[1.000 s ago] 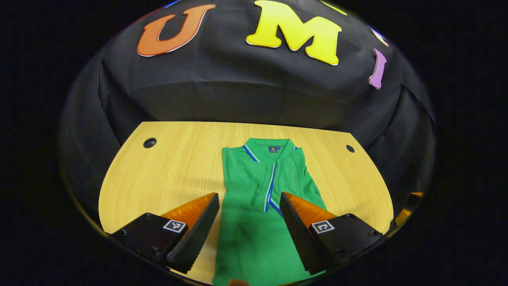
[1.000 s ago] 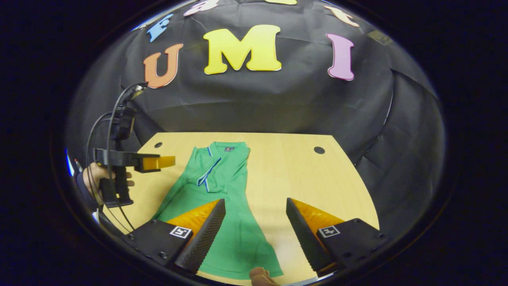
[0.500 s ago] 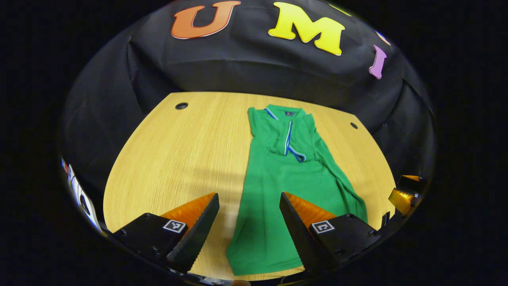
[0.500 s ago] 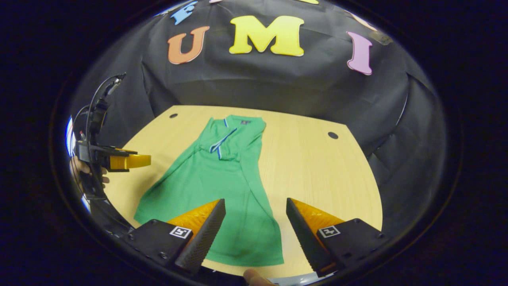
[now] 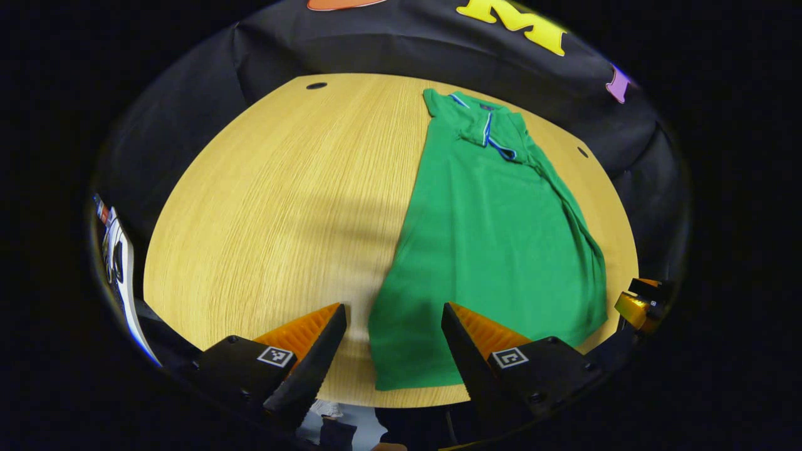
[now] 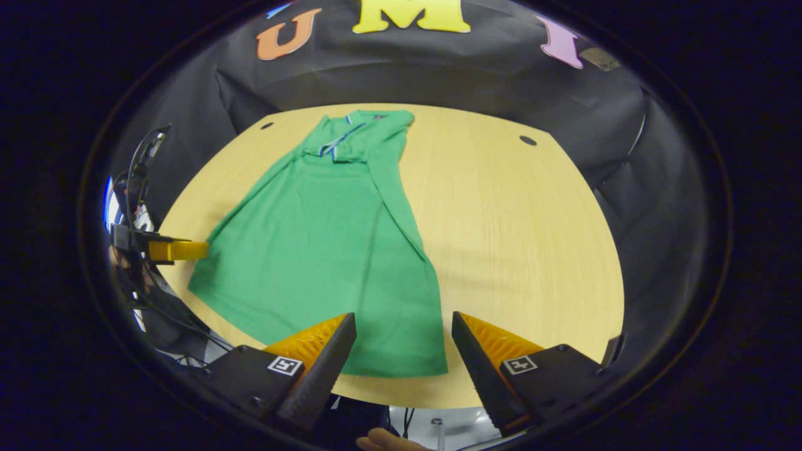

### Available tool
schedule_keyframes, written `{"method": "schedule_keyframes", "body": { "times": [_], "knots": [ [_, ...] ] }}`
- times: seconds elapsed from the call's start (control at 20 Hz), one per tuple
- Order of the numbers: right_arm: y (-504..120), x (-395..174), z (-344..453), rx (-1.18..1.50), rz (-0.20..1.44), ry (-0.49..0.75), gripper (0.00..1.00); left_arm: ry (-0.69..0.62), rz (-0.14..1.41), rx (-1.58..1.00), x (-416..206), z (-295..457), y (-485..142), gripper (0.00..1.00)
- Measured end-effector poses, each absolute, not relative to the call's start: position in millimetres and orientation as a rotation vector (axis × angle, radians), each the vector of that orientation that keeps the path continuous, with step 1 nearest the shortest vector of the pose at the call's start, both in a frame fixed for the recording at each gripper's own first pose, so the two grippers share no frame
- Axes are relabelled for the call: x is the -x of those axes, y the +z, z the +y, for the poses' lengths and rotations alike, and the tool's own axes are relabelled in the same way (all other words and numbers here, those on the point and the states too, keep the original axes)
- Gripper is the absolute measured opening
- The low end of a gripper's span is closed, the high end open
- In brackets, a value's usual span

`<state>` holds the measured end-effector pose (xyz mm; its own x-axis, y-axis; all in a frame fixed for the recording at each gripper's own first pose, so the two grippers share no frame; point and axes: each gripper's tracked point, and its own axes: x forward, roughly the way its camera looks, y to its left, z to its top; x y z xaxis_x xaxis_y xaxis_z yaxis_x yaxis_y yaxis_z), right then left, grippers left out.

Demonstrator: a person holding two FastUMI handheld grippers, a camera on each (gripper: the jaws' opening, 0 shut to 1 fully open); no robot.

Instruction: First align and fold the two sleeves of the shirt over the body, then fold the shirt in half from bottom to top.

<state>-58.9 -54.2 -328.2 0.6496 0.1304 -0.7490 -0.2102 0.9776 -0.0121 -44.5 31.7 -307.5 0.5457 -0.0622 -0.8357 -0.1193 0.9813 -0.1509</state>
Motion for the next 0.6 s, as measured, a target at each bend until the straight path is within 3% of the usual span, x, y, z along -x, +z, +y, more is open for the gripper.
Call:
{"method": "schedule_keyframes", "body": {
  "times": [0.6],
  "knots": [
    [-385,75,-64,0.006,1.098,0.110,0.99,0.047,1.232,0.108,78,22,-332,0.98]
  ]
}}
